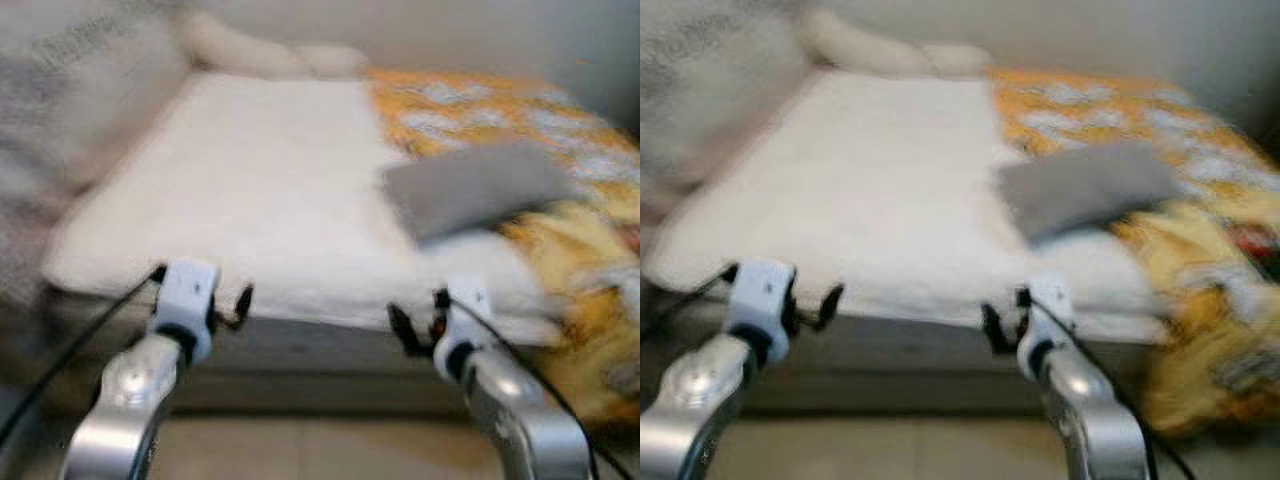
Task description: Clean up the room
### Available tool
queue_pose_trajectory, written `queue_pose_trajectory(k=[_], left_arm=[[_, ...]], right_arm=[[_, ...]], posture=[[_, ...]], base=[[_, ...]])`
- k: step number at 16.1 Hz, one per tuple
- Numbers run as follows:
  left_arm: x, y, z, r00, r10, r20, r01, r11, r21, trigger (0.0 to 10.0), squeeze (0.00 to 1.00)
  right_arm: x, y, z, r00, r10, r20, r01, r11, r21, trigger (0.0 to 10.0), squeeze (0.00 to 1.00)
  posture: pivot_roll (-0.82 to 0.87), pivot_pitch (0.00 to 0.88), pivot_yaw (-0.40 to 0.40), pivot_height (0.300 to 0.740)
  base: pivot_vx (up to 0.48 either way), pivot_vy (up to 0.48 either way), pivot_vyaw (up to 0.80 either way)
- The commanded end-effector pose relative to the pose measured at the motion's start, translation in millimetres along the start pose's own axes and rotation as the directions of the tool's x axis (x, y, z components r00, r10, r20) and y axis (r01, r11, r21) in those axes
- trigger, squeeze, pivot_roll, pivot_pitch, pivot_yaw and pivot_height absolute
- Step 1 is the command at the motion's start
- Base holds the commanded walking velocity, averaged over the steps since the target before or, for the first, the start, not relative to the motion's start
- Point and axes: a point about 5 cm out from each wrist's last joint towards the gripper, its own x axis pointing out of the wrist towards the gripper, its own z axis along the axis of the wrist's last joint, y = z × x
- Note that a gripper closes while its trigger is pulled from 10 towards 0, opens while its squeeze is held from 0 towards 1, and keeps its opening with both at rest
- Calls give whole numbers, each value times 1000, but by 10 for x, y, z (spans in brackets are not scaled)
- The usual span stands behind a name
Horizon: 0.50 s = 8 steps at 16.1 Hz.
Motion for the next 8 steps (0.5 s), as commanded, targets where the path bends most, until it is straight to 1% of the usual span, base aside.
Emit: queue_pose_trajectory(k=[1, 2, 3, 5, 8], left_arm=[[2, 9, 24, 999, 28, 15, -28, 1000, 4, 10000, 0], [-2, 25, 22, 999, 34, 19, -34, 999, -14, 10000, 0], [-4, 29, 27, 999, 36, 25, -36, 999, -22, 10000, 0], [-7, 29, 30, 999, 35, 33, -34, 999, -30, 10000, 0], [1, 17, 34, 999, 33, 38, -31, 999, -34, 10000, 0]], right_arm=[[-10, -55, 71, 999, -30, 45, 31, 999, -18, 10000, 0], [-11, -70, 91, 997, -41, 65, 43, 998, -37, 10000, 0], [-15, -76, 102, 996, -43, 76, 45, 998, -35, 10000, 0], [-19, -94, 121, 995, -51, 91, 55, 997, -46, 10000, 0], [-8, -109, 124, 994, -61, 91, 65, 997, -32, 10000, 0]], posture=[[-93, 0, -41, 740], [-93, 0, -43, 740], [-91, 0, -44, 740], [-92, 0, -42, 740], [-92, 0, -39, 740]], base=[[0, 0, -719], [0, 0, -406], [0, 0, 0], [278, 0, 0], [315, 0, 0]])
